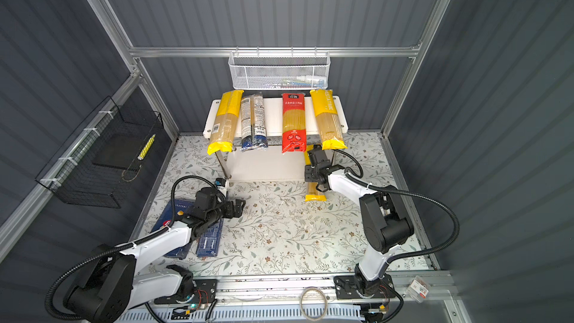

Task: Arrange pasta packages on shelves
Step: Place the pasta bag on the shelf.

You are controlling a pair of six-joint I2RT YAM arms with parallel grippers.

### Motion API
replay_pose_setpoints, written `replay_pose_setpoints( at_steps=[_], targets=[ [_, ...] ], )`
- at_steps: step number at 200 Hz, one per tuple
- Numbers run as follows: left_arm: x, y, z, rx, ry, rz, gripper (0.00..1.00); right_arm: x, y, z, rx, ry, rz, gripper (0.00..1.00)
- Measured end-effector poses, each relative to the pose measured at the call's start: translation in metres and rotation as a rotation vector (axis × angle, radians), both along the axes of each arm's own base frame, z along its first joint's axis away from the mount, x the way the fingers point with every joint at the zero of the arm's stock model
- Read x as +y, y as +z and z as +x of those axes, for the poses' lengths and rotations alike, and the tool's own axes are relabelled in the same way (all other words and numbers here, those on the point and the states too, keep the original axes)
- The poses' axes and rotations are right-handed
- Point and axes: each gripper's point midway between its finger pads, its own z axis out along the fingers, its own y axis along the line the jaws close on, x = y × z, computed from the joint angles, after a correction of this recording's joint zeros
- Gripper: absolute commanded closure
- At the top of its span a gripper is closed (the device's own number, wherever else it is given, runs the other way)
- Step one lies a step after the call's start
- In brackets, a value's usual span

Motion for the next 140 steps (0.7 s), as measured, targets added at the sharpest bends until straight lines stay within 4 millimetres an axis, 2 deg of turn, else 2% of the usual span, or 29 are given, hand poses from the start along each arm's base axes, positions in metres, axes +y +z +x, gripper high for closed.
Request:
replay_pose_setpoints(
  at_steps=[18,39,73,102,140],
  targets=[
    [0.000,0.000,0.000,0.000,0.000,0.000,0.00,0.001,0.002,0.003,-0.009,-0.001,0.005,0.28],
    [0.000,0.000,0.000,0.000,0.000,0.000,0.00,0.003,0.007,0.005,-0.023,0.000,0.017,0.22],
    [0.000,0.000,0.000,0.000,0.001,0.000,0.00,0.003,0.032,-0.002,-0.078,-0.001,0.060,0.17],
    [0.000,0.000,0.000,0.000,0.000,0.000,0.00,-0.006,0.048,-0.025,-0.112,-0.021,0.093,0.15],
    [0.000,0.000,0.000,0.000,0.000,0.000,0.00,-0.013,0.040,-0.066,-0.084,-0.039,0.117,0.13]
  ],
)
